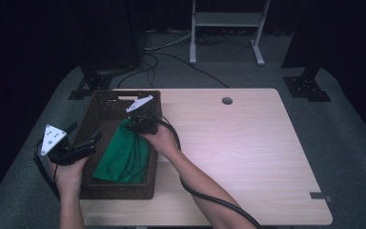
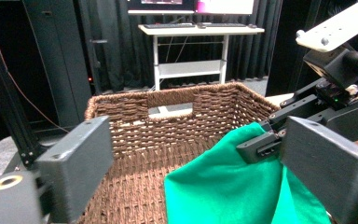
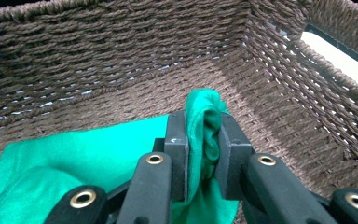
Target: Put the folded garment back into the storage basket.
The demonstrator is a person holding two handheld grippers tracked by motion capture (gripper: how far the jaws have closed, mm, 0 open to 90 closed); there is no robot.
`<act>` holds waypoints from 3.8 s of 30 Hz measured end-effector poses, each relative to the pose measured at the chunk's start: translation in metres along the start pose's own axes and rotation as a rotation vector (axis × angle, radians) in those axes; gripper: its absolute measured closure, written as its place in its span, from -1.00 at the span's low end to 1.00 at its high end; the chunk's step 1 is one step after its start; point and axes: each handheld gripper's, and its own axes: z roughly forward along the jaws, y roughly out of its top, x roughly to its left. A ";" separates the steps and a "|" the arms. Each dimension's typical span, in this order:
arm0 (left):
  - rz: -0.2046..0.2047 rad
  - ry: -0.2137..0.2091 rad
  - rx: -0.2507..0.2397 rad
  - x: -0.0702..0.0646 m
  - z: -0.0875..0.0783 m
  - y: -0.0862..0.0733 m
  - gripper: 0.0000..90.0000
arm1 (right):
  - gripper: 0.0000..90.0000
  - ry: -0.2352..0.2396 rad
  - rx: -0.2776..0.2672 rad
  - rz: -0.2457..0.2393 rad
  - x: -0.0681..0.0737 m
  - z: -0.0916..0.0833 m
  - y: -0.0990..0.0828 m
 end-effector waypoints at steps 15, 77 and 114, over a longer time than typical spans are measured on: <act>0.007 0.018 0.023 0.000 0.002 -0.001 -0.93 | -0.67 -0.074 -0.081 0.026 -0.032 -0.016 0.017; 0.005 -0.086 -0.011 -0.081 0.023 0.035 -1.00 | -1.00 -0.318 0.168 0.257 -0.039 -0.332 -0.364; 0.073 -0.528 0.018 -0.301 0.090 -0.059 -1.00 | -1.00 -0.345 0.145 0.273 -0.042 -0.328 -0.363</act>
